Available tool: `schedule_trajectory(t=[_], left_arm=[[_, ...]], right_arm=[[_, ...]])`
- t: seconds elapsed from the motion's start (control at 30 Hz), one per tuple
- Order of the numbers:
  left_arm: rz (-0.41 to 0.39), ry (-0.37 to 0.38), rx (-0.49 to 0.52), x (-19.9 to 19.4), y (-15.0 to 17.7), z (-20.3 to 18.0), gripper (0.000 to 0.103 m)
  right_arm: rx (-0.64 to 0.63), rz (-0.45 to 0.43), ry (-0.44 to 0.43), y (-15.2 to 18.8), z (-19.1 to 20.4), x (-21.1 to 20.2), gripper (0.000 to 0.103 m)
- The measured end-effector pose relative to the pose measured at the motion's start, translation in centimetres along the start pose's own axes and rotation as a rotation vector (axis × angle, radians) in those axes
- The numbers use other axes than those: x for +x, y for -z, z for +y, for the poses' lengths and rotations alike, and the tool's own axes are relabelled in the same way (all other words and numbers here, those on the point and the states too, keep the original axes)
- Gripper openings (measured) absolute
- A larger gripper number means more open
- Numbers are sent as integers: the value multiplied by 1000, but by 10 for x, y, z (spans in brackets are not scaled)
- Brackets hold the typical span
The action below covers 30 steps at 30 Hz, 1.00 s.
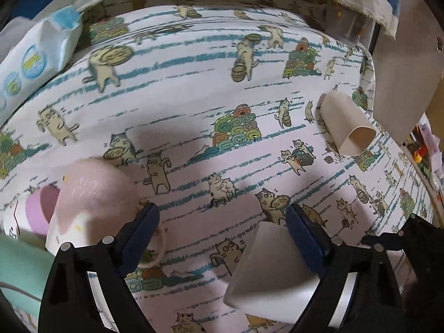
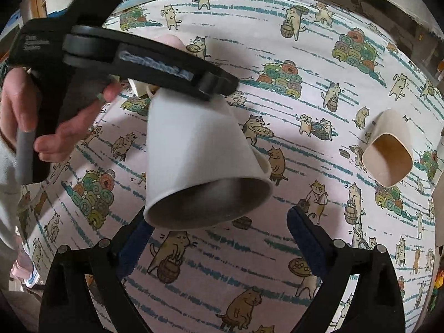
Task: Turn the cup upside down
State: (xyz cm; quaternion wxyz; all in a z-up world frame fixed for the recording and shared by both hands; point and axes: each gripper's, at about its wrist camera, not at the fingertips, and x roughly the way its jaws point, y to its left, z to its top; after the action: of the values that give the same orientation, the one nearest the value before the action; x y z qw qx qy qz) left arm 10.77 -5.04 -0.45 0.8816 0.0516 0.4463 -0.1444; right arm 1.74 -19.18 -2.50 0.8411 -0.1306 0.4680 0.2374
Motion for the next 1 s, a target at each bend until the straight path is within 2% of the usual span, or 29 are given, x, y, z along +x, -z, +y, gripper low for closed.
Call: schedule_trajectory(t=[0.13,0.23,0.37,0.47,0.73,0.87,1.0], left_arm=[[-10,-33,9,-8,6,4,91],[-20,-56,0,-17,16,11,91],[-32,-47,-26,-27,31,20,91],[-35,-38,-39,-33,43,23,90],[-10,-17,-53,-37,78,15,90],[-21,-25,-37,-40,83,4,89],[-32,-41,-15,-43,85,-1,89]], right_arm=[[9,1,22,-3,-8,0,96],[14,-18,76,-3,-17,-2,96],[7,-43,149,-7,-29,0,96],[26,-54,169,-13,-39,3,96],[95,-87,145,-33,-61,10,96],[101,-92,138,-40,-62,17,96],[122,-93,89,-45,-62,20,96]])
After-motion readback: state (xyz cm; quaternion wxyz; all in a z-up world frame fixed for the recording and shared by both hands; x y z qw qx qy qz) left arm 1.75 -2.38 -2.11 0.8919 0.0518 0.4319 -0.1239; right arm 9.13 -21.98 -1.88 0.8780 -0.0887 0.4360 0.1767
